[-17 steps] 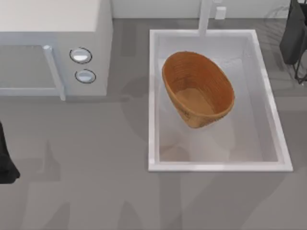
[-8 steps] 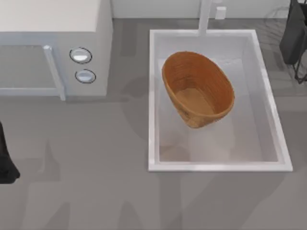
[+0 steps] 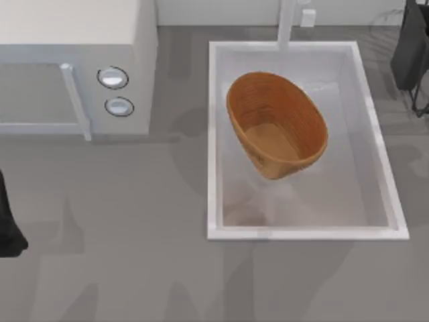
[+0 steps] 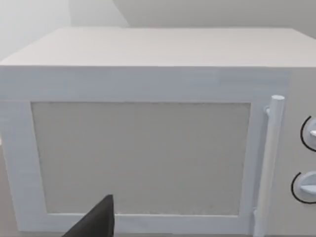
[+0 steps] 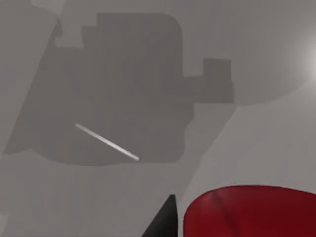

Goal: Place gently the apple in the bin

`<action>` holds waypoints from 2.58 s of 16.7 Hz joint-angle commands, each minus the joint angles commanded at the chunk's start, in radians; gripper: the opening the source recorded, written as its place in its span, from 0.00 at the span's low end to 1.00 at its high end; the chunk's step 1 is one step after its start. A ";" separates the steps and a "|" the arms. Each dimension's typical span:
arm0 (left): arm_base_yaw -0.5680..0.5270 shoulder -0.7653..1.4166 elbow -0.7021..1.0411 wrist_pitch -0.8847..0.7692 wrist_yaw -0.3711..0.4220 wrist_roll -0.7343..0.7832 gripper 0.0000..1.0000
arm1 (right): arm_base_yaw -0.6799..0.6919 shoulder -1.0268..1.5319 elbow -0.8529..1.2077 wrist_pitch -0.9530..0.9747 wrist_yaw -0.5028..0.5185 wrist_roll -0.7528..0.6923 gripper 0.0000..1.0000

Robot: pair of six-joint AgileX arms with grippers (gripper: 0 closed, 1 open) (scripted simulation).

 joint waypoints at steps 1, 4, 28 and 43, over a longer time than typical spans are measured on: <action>0.000 0.000 0.000 0.000 0.000 0.000 1.00 | 0.000 -0.013 0.042 -0.063 0.000 -0.001 0.00; 0.000 0.000 0.000 0.000 0.000 0.000 1.00 | 0.000 -0.055 0.151 -0.216 0.000 -0.002 0.00; 0.000 0.000 0.000 0.000 0.000 0.000 1.00 | 0.347 0.326 0.810 -0.514 0.011 1.328 0.00; 0.000 0.000 0.000 0.000 0.000 0.000 1.00 | 0.727 0.577 1.278 -0.648 0.036 2.676 0.00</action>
